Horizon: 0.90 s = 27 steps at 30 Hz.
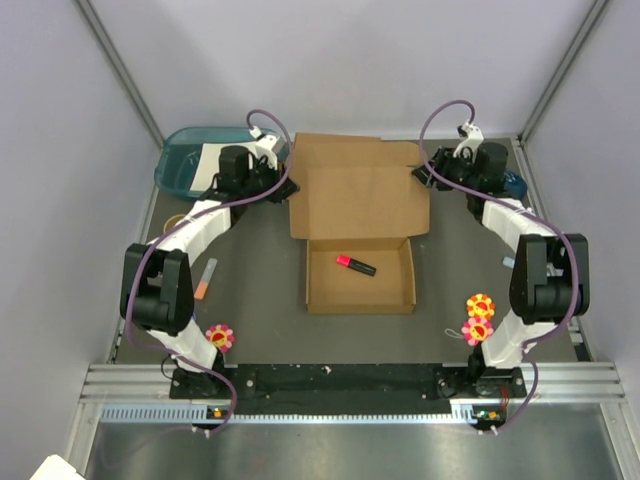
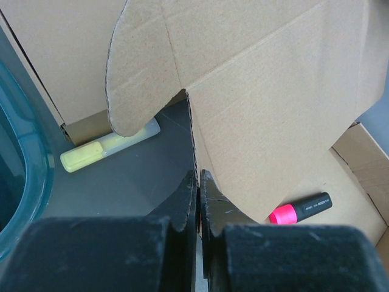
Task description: Fold the paper box
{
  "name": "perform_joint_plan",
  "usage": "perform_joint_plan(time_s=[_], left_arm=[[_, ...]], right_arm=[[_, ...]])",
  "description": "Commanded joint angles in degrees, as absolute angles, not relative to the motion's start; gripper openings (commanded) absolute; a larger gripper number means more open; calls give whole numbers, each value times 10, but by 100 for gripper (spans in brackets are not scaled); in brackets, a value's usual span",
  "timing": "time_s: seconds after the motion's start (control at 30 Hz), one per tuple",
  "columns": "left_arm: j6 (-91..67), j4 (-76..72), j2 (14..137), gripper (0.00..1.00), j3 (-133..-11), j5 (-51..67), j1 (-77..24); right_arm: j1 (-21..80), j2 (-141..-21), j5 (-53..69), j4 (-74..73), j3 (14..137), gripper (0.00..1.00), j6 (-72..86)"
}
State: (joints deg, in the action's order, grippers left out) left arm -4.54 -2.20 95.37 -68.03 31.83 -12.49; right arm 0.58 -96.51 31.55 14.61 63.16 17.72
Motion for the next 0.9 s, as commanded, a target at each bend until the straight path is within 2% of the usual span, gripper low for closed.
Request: perform_joint_plan(time_s=[0.0,0.17,0.27,0.43,0.63,0.87], left_arm=[[-26,-33,937,0,-682,304,-128],[-25,-29,938,0,-689,303,-132],[-25,-30,939,0,-689,303,-133],[-28,-29,936,0,-689,301,-134],[-40,-53,912,0,-668,264,-141],[-93,-136,866,0,-594,194,-166]], right_arm=[[4,-976,346,165,657,52,179],[11,-976,345,149,658,48,171],[11,-975,346,145,657,41,171],[18,-968,348,135,651,23,167],[28,-932,335,153,614,12,179],[79,-842,235,134,563,2,178]])
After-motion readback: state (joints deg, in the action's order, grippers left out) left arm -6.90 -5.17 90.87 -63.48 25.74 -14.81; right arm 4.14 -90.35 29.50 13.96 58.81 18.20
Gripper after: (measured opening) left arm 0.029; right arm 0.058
